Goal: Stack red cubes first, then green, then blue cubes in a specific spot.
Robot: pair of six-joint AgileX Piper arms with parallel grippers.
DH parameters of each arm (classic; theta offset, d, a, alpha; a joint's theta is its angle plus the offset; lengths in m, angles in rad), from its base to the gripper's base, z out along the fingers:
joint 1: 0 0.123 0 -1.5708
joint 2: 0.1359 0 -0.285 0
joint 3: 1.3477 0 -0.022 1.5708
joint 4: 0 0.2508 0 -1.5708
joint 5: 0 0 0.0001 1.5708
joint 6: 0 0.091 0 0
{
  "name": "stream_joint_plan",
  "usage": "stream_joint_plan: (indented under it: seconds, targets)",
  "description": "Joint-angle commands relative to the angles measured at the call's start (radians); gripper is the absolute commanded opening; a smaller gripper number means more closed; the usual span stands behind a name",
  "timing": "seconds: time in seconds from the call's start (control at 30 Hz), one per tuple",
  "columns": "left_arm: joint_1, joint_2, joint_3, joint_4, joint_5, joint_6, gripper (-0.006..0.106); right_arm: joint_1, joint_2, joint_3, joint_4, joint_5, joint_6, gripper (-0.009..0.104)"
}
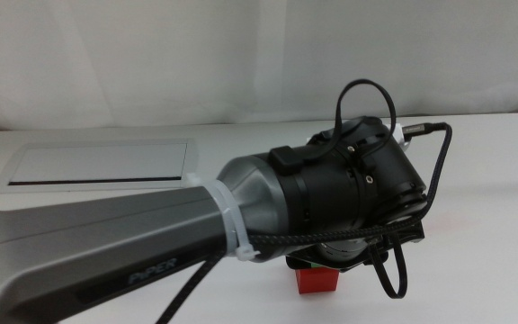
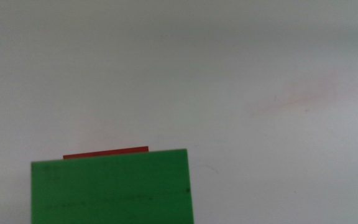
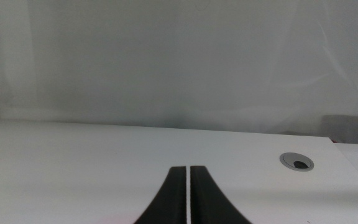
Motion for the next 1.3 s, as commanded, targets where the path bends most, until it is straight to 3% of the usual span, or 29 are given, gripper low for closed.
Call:
stream_joint_plan:
  seconds: [0.0, 1.03, 1.07, 1.13, 1.27]
  targets:
    - [-0.005, 0.014, 0.003, 0.018, -0.003, -0.052, -0.003, -0.004, 0.0, 0.035, -0.002, -0.001, -0.002, -0.003]
    - [0.006, 0.074, 0.003, 0.041, -0.044, -0.07, -0.002, -0.004, 0.0, 0.035, -0.002, -0.001, -0.002, -0.003]
    - [0.006, 0.074, 0.003, 0.041, -0.044, -0.07, -0.001, -0.004, 0.0, 0.035, -0.002, -0.001, -0.002, -0.003]
    - [0.006, 0.074, 0.003, 0.057, -0.044, -0.072, 0.015, -0.004, 0.0, 0.035, -0.002, -0.001, -0.002, -0.003]
    - [0.006, 0.074, 0.003, 0.062, -0.029, -0.084, 0.023, -0.004, 0.0, 0.035, -0.002, -0.001, -0.002, -0.003]
